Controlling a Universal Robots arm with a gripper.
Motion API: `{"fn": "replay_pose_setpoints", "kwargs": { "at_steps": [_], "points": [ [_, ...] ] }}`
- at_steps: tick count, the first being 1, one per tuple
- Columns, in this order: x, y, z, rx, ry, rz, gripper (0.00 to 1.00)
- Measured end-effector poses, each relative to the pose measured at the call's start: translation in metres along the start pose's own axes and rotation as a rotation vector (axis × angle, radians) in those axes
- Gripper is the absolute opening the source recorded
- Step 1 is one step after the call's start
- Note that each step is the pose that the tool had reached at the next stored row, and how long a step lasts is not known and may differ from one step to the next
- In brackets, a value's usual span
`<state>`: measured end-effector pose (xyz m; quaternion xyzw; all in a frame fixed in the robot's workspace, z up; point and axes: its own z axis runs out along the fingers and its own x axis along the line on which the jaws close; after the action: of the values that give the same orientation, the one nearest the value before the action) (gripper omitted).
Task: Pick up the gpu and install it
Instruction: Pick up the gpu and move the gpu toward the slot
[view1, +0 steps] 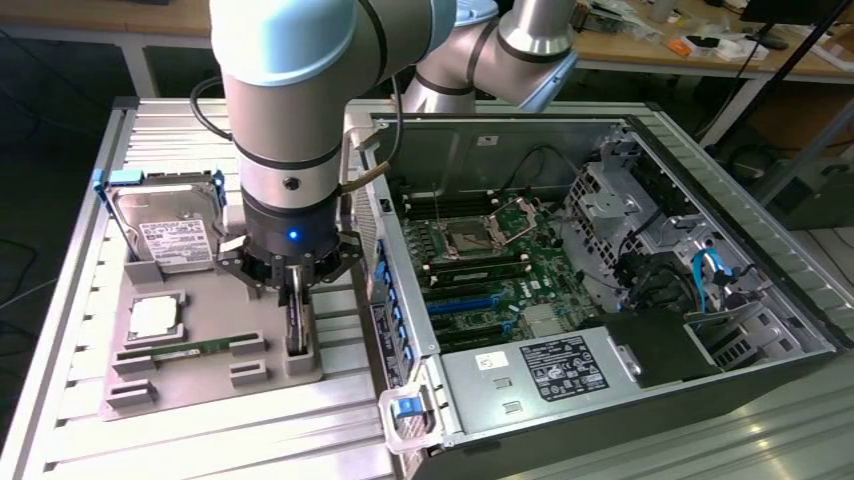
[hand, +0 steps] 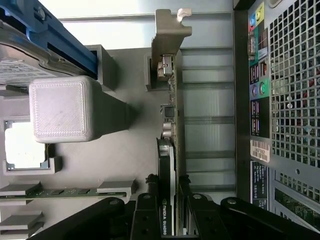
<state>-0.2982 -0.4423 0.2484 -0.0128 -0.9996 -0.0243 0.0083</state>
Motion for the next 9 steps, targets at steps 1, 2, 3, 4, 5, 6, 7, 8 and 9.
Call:
{"fn": "replay_pose_setpoints", "kwargs": {
  "at_steps": [1,2,3,4,5,6,7,8,9],
  "points": [
    [0.0000,0.0000,0.0001,-0.0011,0.0000,0.000,0.27],
    [0.0000,0.0000,0.0001,-0.0018,0.0000,0.000,0.27],
    [0.0000,0.0000,0.0001,-0.0018,0.0000,0.000,0.27],
    [0.0000,0.0000,0.0002,-0.0019,0.0000,0.000,0.27],
    [0.0000,0.0000,-0.0001,-0.0021,-0.0002,0.000,0.27],
    [0.0001,0.0000,-0.0010,-0.0023,-0.0003,0.000,0.27],
    [0.0001,0.0001,-0.0023,-0.0022,-0.0002,0.000,0.27],
    [0.0001,0.0002,-0.0041,-0.0020,0.0000,0.000,0.27],
    [0.0001,0.0003,-0.0056,-0.0021,0.0000,0.000,0.27]
  ]
}}
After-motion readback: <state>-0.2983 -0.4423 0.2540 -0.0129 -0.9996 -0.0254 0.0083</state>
